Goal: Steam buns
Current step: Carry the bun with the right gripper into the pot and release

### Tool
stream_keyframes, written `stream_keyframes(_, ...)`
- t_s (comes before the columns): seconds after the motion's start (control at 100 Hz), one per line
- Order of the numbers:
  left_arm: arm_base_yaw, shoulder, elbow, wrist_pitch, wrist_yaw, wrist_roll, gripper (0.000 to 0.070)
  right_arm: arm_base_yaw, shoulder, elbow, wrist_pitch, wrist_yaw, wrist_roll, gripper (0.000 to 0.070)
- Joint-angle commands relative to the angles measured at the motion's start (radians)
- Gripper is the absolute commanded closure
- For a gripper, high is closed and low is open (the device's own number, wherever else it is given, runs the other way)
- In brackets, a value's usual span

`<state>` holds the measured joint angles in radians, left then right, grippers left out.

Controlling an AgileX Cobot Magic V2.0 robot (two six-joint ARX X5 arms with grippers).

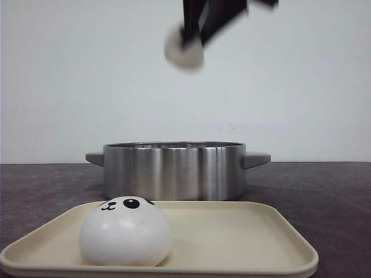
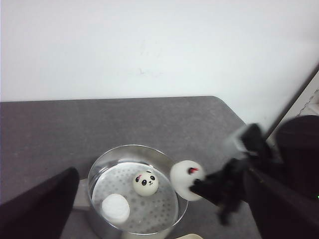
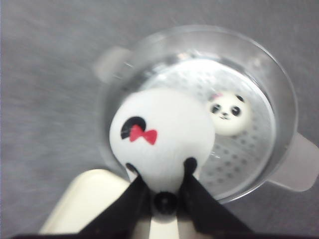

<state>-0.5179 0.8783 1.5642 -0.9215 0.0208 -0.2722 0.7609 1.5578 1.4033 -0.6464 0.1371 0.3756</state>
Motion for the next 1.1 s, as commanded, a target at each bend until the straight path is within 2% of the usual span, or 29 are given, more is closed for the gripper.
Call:
stream_keyframes(0.0,-0.007,0.009,0.018,0.007,-0.007,0.025,0.0062,-0.027,0.068,0.018,0.021,-0.012,-0.034,0.07)
stream_keyframes(0.07,-0.007,0.01,0.018,0.001,-0.007,0.026,0.0062,-0.058,0.129,0.018,0.036,-0.023,-0.04,0.07)
stream_keyframes(0.22,-0.007,0.01,0.018,-0.008,-0.007,0.026,0.0062,-0.1,0.232,0.018,0.048,-0.119,-0.043,0.07)
stream_keyframes(0.38,-0.007,0.01,0.018,-0.014,-0.007,0.027,0.0062,-0.103,0.289,0.018,0.049,-0.12,-0.043,0.0687)
stream_keyframes(0.43,-0.006,0.01,0.018,-0.021,-0.007,0.027,0.0062,-0.102,0.299,0.018,0.049,-0.119,-0.042,0.0607)
stream_keyframes(0.56,-0.006,0.013,0.018,-0.037,-0.007,0.034,0.0062,-0.102,0.301,0.018,0.051,-0.109,-0.041,0.0268)
stream_keyframes(0.59,-0.006,0.015,0.018,-0.038,-0.007,0.037,0.0062,-0.102,0.301,0.018,0.053,-0.11,-0.04,0.0221)
stream_keyframes(0.63,-0.006,0.018,0.018,-0.039,-0.007,0.041,0.0062,-0.102,0.301,0.018,0.053,-0.11,-0.038,0.0193)
stream_keyframes(1.01,-0.006,0.051,0.017,-0.127,-0.006,0.076,0.0062,-0.102,0.222,0.043,0.026,-0.111,-0.036,0.0192)
stream_keyframes(1.05,-0.006,0.058,0.016,-0.15,-0.006,0.078,0.0062,-0.102,0.193,0.054,0.014,-0.113,-0.035,0.0217)
stream_keyframes(1.09,-0.006,0.066,0.014,-0.176,-0.006,0.083,0.0062,-0.096,0.16,0.064,0.003,-0.132,-0.034,0.0296)
